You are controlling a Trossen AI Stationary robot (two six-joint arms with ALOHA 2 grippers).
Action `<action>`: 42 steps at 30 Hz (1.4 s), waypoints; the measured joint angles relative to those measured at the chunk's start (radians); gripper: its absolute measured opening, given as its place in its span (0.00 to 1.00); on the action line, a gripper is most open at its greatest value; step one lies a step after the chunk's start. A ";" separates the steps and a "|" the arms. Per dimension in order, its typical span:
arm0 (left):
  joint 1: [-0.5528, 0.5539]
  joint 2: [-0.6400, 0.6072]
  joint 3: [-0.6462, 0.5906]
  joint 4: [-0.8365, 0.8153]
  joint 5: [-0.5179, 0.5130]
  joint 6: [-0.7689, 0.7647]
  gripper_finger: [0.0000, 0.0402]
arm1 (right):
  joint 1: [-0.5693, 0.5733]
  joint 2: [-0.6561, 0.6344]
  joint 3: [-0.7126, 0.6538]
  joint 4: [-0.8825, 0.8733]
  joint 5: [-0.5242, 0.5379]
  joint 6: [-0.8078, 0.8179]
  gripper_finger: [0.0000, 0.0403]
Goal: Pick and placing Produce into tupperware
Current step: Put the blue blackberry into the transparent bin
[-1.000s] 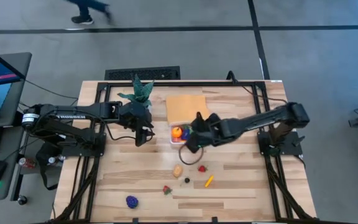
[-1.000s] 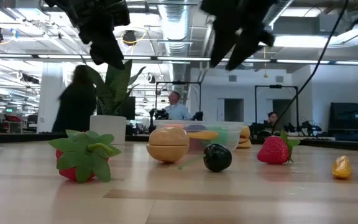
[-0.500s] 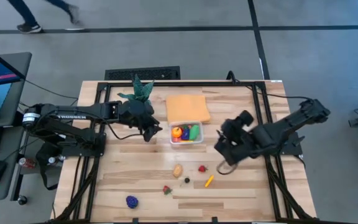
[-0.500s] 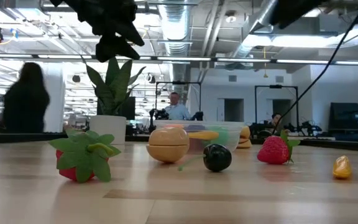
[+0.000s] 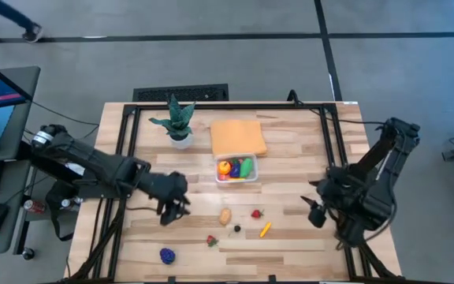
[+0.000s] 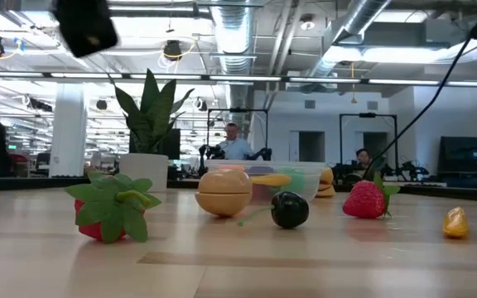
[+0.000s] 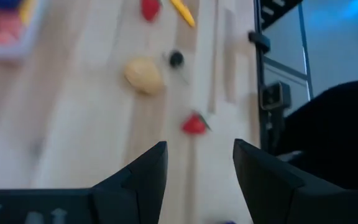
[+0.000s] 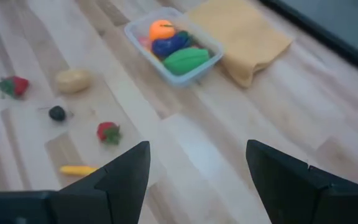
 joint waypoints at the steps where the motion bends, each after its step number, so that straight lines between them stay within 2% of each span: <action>1: -0.034 0.000 0.000 -0.005 -0.020 -0.040 0.43 | 0.022 0.002 -0.012 -0.003 0.000 0.041 0.65; 5: -0.163 0.000 0.000 -0.002 -0.093 -0.147 0.43 | 0.083 0.003 -0.051 -0.001 0.000 0.157 0.65; 10: -0.284 0.052 0.000 0.027 -0.146 -0.185 0.43 | 0.107 0.003 -0.075 0.002 0.013 0.189 0.65; 14: -0.356 0.163 0.000 0.083 -0.108 -0.185 0.43 | 0.099 0.003 -0.092 0.029 0.013 0.190 0.65; 18: -0.408 0.295 0.014 0.107 -0.010 -0.184 0.43 | 0.096 0.004 -0.104 0.071 0.012 0.189 0.65; 24: -0.430 0.392 0.052 0.065 0.010 -0.247 0.43 | 0.096 0.004 -0.107 0.087 0.010 0.188 0.65; 34: -0.435 0.387 0.056 0.075 0.009 -0.278 0.43 | 0.070 0.004 -0.107 0.084 0.010 0.179 0.65; 42: -0.372 0.384 0.122 0.094 0.020 -0.336 0.43 | 0.063 0.004 -0.108 0.079 0.011 0.178 0.65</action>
